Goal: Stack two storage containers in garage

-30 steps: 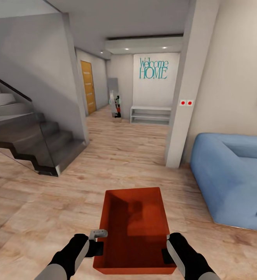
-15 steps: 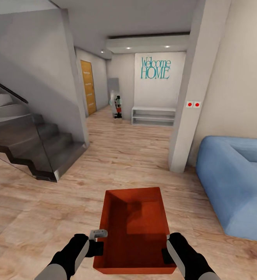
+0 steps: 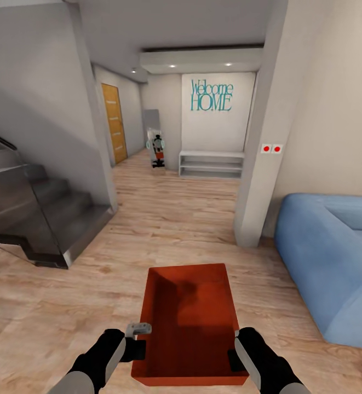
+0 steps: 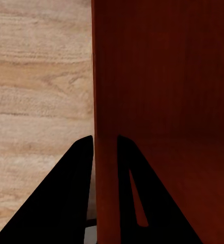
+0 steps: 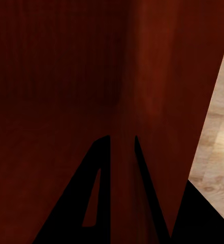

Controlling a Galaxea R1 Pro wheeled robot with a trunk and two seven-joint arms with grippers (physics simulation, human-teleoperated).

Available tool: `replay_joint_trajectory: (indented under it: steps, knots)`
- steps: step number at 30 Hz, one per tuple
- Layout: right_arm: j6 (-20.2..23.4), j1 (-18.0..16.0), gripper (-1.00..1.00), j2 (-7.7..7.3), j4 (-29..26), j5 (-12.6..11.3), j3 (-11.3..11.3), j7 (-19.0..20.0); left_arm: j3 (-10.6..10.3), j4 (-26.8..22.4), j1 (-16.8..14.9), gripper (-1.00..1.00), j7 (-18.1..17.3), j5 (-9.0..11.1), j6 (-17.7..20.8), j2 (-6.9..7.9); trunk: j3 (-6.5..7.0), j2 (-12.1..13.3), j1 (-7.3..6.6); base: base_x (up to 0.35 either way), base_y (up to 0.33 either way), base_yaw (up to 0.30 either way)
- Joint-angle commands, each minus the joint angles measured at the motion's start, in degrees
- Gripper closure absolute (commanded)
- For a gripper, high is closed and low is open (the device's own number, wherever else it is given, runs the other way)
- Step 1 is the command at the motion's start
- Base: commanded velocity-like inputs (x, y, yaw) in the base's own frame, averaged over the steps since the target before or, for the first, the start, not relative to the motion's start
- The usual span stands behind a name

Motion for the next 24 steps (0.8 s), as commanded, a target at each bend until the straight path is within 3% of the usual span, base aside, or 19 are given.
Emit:
replay_joint_trajectory:
  steps: [1,6,24]
  knots:
    - [-0.5,-0.1,1.00,0.82,-0.1,-3.6,0.1,-0.2,0.2,0.0,0.0,1.00,-0.2,1.0,0.4,-0.09,-0.06,0.0,0.03,0.318,0.114,-0.265]
    - [-0.5,-0.1,1.00,0.82,-0.1,-3.6,0.1,-0.2,0.2,0.0,0.0,1.00,-0.2,1.0,0.4,-0.09,-0.06,0.0,0.03,0.318,0.114,-0.154]
    - [-0.5,-0.1,1.00,0.82,-0.1,-3.6,0.1,-0.2,0.2,-0.1,0.0,1.00,-0.2,1.0,0.4,-0.09,-0.06,0.0,0.03,0.318,0.114,-0.003]
